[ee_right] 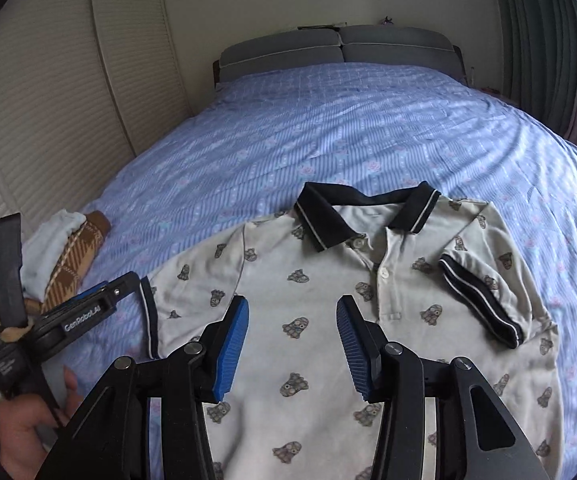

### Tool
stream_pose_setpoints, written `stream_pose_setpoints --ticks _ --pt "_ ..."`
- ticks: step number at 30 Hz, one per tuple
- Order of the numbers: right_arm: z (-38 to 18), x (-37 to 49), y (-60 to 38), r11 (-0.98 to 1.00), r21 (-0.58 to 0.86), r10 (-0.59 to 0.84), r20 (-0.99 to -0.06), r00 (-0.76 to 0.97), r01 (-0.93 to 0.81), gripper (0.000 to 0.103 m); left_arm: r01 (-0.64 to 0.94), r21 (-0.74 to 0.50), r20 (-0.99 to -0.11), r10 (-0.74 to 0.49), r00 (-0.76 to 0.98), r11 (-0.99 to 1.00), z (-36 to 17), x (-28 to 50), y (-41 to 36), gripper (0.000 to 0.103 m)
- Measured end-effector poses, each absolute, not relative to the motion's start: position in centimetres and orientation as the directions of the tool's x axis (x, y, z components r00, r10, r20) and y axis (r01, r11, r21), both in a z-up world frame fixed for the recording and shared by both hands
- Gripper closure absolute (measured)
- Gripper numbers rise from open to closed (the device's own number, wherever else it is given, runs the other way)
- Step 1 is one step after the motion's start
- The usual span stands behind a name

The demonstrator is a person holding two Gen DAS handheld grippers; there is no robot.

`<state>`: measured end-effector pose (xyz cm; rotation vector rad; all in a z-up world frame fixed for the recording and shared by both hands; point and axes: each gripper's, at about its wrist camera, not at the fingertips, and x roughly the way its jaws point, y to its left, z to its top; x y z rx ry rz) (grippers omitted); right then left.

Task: Fold small clothes
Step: 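Move the left tool to the opposite side edge and grasp it, then fold the held side edge inward toward the placket, then open the left tool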

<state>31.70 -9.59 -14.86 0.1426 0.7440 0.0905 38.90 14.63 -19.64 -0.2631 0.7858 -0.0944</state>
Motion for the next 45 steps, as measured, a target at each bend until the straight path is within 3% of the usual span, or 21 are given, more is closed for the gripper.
stream_pose_setpoints --ticks 6,11,17,20,28,35,45 --pt "-16.1 32.5 -8.4 0.986 0.166 0.137 -0.683 0.717 -0.031 0.056 -0.060 -0.366 -0.689 -0.227 0.689 0.929 -22.3 40.3 16.3 0.065" --pt "-17.1 32.8 -7.8 0.986 0.162 0.137 -0.699 0.702 -0.032 0.056 -0.092 -0.428 -0.682 -0.255 0.686 0.899 -23.8 41.2 17.8 0.079" --pt "-17.7 33.0 -8.1 0.986 0.167 0.131 -0.706 0.696 -0.016 0.056 -0.090 -0.472 -0.671 -0.291 0.682 0.877 -24.1 41.9 17.8 0.082" --pt "-17.8 33.1 -8.6 0.985 0.175 0.129 -0.708 0.694 -0.004 0.056 -0.078 -0.471 -0.669 -0.298 0.681 0.879 -23.9 41.6 17.4 0.094" --pt "-17.4 32.5 -10.9 0.980 0.196 0.119 -0.701 0.703 0.030 0.056 -0.038 -0.380 -0.639 -0.233 0.733 0.924 -19.2 39.8 15.0 0.095" --pt "-16.8 31.5 -14.7 0.968 0.237 0.107 -0.683 0.722 0.081 0.056 0.115 -0.292 -0.597 -0.275 0.753 0.949 -14.1 39.0 7.0 0.095" --pt "-17.5 30.4 -22.3 0.930 0.307 0.066 -0.677 0.733 0.199 0.056 0.237 -0.237 -0.648 -0.335 0.684 0.942 -16.4 39.9 -4.0 0.095"
